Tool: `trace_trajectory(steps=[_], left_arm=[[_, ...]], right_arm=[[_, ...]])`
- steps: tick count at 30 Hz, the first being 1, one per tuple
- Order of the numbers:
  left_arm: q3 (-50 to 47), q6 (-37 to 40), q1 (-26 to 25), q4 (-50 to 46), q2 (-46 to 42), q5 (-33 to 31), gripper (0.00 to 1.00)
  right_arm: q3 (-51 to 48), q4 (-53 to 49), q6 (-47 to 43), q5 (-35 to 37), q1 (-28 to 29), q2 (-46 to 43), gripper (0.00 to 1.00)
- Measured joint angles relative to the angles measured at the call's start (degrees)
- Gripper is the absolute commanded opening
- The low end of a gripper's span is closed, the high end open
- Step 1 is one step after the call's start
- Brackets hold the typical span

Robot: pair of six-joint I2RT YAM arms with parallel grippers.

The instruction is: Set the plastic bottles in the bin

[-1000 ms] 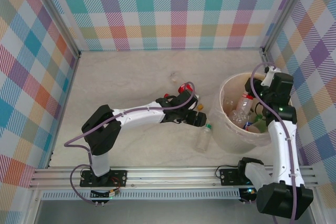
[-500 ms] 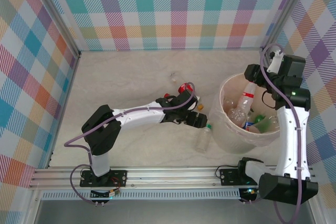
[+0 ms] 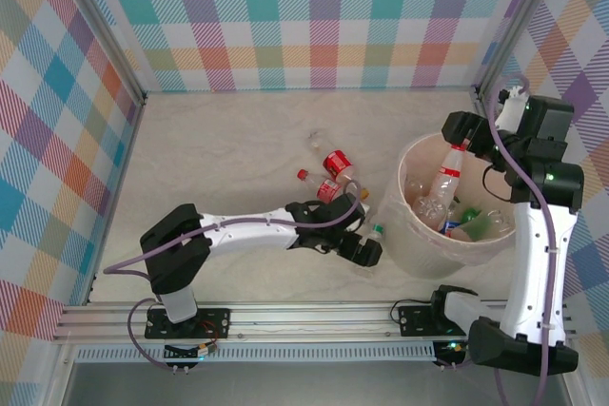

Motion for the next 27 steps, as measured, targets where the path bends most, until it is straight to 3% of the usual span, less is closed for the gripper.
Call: trace_trajectory(steps=[9,22,27], left_arm=[[-3.7,-3.1,-2.7,4.6,0.0,-6.0,1.0],[-1.6,-5.1,-3.0,9.2,6.0,-5.6,1.0],[-1.0,-6.5,-3.1,8.8,7.8,-6.5,0.85]], right_arm=[[-4.2,-1.9,1.0,-2.7,0.0,-7.8,0.87],[-5.3,-4.7,0.4,-2.8,-0.2,-10.2,0.87],[-5.3,-4.9,-0.7,-2.8,-0.2,-10.2,0.86]])
